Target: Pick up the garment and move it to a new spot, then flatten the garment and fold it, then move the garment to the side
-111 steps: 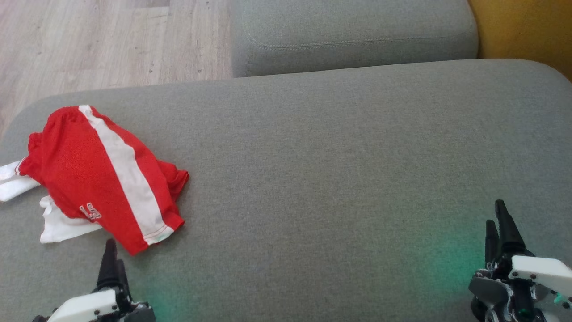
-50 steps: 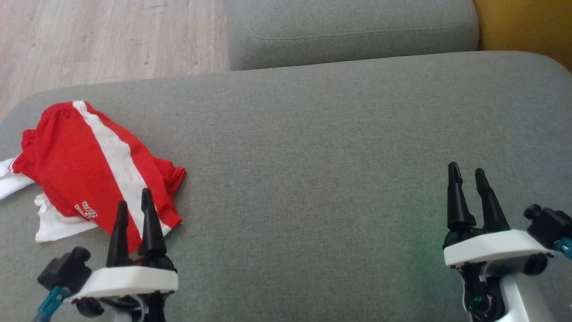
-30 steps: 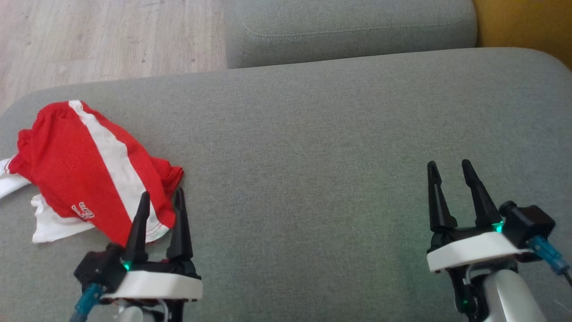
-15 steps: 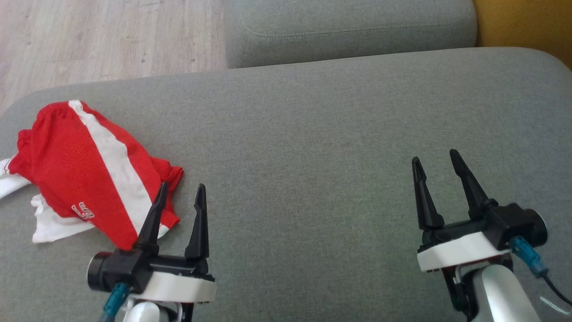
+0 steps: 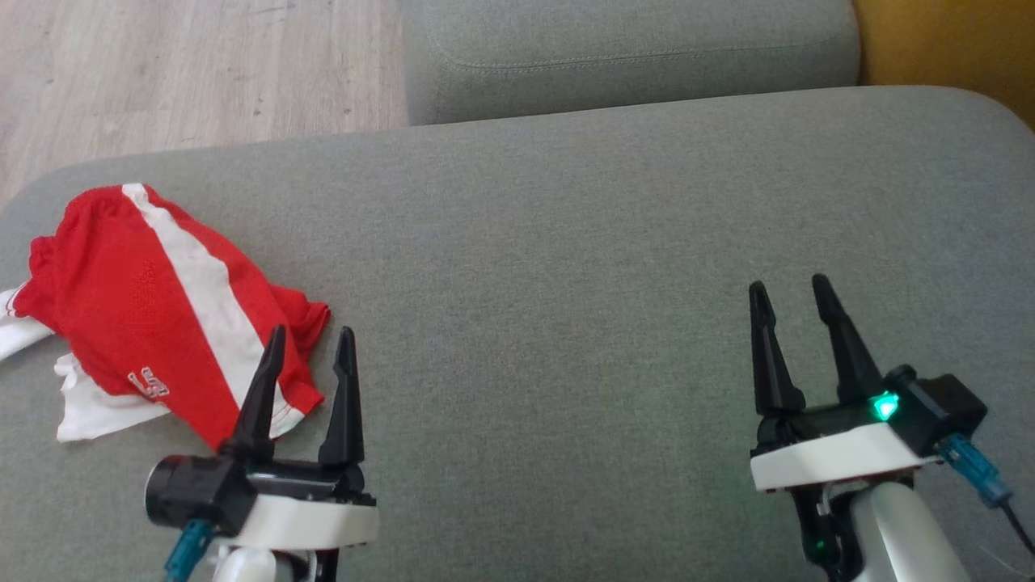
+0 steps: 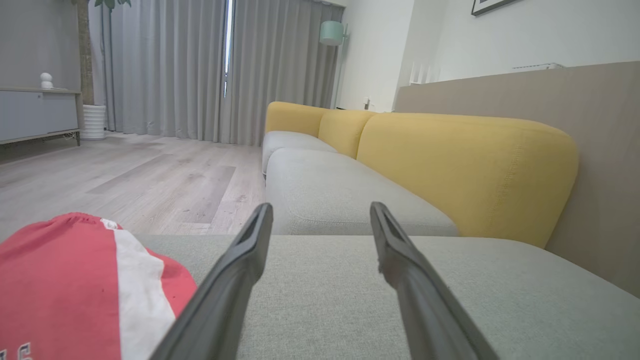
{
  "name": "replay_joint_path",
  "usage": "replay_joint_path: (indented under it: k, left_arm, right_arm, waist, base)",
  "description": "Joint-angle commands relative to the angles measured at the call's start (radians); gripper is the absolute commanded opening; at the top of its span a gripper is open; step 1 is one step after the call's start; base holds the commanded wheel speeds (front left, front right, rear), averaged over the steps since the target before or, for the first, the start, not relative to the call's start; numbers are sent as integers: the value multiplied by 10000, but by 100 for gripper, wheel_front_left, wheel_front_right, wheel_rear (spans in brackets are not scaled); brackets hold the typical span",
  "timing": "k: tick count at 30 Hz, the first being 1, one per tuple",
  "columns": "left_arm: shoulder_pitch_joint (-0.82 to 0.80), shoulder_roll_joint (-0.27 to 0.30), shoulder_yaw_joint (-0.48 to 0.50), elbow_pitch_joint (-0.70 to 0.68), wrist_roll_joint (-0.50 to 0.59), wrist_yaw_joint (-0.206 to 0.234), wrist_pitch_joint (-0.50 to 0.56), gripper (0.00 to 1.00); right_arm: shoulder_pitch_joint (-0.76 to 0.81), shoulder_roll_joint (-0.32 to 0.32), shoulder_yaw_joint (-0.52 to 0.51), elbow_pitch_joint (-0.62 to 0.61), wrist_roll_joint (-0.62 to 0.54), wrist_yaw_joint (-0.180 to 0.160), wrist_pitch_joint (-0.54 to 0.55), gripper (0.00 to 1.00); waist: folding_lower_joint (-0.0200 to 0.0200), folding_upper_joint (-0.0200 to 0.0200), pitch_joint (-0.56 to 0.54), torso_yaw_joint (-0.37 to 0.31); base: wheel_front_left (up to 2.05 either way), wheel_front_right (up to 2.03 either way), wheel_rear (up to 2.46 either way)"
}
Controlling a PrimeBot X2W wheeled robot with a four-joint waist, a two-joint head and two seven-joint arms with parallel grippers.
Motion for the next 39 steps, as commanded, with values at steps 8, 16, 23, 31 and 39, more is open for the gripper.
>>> replay_joint_path:
  k: [8, 16, 23, 31, 39]
  left_arm:
    - [-244, -20, 200, 288, 128, -119, -120, 100]
    - [-219, -22, 168, 260, 37, -70, -120, 100]
    - [-156, -23, 131, 181, -21, -20, -120, 100]
    - [-124, -23, 222, 200, -46, 55, -120, 100]
    - [-8, -24, 449, 137, 1, 271, -120, 100]
  right_arm:
    - [-224, -73, 461, 231, 707, 77, -137, 100]
    - [-229, -73, 430, 259, 690, 77, -137, 100]
    - [-192, -73, 392, 294, 664, 77, -137, 100]
    - [-162, -73, 524, 326, 655, 77, -138, 100]
    - [-80, -73, 815, 309, 706, 77, -138, 100]
  waist:
    - [0, -1, -88, -50]
    - [0, -1, -167, -36]
    - [0, -1, -196, 8]
    - [0, -1, -286, 311]
    - [0, -1, -447, 885]
  base:
    - [0, 0, 0]
    - [0, 0, 0]
    - [0, 0, 0]
    - [0, 0, 0]
    - [0, 0, 0]
